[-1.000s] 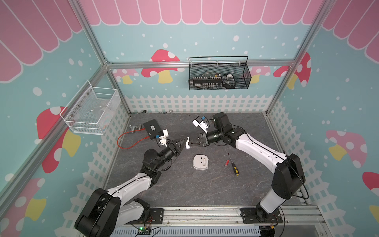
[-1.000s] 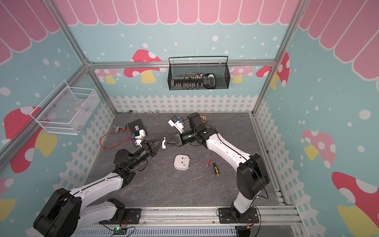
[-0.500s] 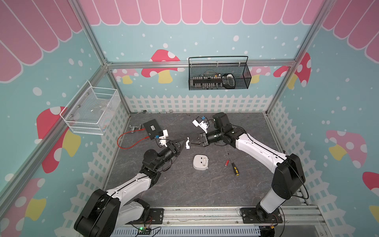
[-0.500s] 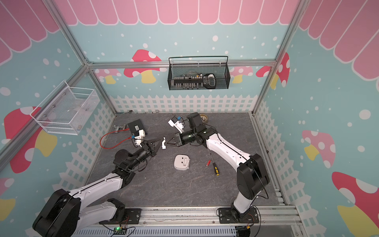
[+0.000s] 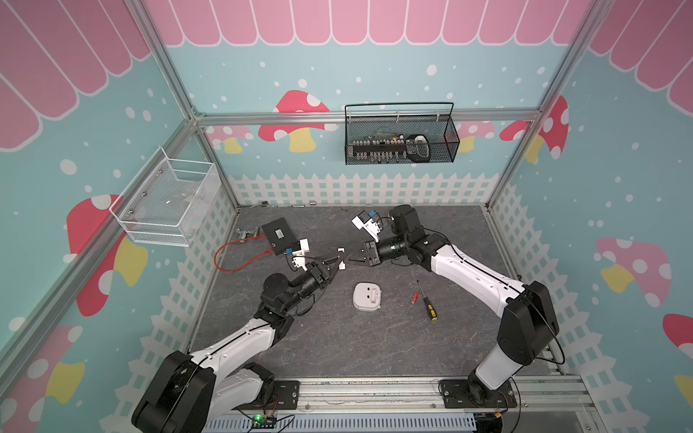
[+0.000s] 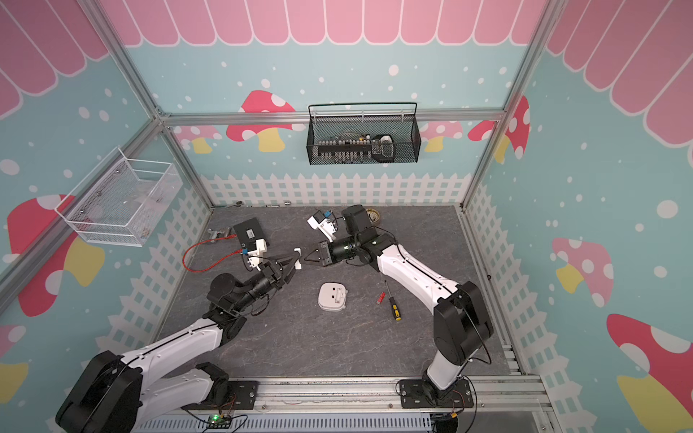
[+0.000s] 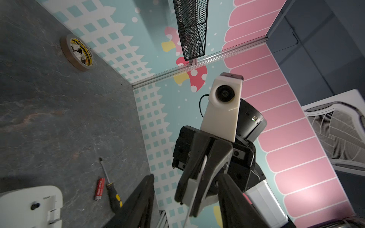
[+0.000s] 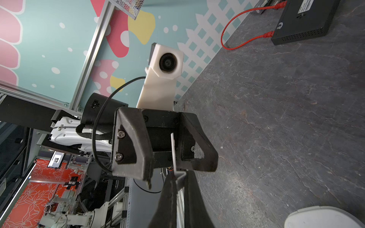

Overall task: Remove the battery from the alarm
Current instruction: Pick up the cover from the center of the board, then install the cover on the alarm.

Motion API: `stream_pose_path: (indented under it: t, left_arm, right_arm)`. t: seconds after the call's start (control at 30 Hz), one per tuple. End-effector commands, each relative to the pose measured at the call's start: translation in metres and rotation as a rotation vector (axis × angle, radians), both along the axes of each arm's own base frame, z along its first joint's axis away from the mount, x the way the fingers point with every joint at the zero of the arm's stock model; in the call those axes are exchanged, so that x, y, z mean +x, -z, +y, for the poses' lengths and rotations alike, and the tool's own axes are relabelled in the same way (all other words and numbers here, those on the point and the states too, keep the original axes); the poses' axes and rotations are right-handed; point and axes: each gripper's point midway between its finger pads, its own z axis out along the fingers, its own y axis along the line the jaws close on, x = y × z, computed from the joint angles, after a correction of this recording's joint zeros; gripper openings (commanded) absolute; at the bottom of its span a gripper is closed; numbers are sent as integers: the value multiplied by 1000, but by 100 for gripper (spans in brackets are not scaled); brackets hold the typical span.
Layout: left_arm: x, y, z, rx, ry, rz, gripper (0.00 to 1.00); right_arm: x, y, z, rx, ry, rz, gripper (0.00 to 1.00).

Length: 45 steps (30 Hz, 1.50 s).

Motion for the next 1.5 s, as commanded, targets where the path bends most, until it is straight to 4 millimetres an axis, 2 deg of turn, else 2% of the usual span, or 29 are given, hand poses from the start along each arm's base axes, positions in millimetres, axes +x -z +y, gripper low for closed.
stream_pose_path:
  t: [0.0,0.07,0.13,0.2,0.27,0.37,0.47,0.57,0.6,0.73,0.83,1.2,1.47]
  left_arm:
    - [-2,-3,5,40,-20,-28,74]
    - [-1,-9,8,64,-35,-45,79]
    - [9,-18,23,110,-100,-63,85]
    - [15,-23,33,184,-150,-78,86]
    - [25,-19,37,290,-176,-59,86]
    - [41,14,31,498,-137,44,83]
    - [47,66,17,659,-53,149,81]
    - [44,112,6,745,20,236,82]
    - [39,127,-4,772,56,252,82]
    - [35,164,-15,849,102,302,83]
    - [31,181,-22,871,143,322,83]
    - [23,218,-32,917,215,365,82]
    - [15,225,-39,885,258,383,81]
  right_arm:
    - [5,0,-10,-5,53,12,0]
    - [10,9,-20,-26,96,43,0]
    - [15,19,-32,-46,146,71,0]
    - [18,28,-45,-66,194,100,0]
    - [19,39,-60,-101,243,134,0]
    - [11,56,-78,-167,288,166,0]
    - [-2,76,-89,-225,306,207,0]
    - [-15,97,-98,-267,319,244,0]
    - [-17,104,-101,-282,326,257,0]
    - [-23,126,-107,-320,343,291,0]
    - [-22,138,-108,-345,352,302,0]
    - [-6,171,-109,-438,378,331,0]
    - [7,179,-105,-469,375,326,0]
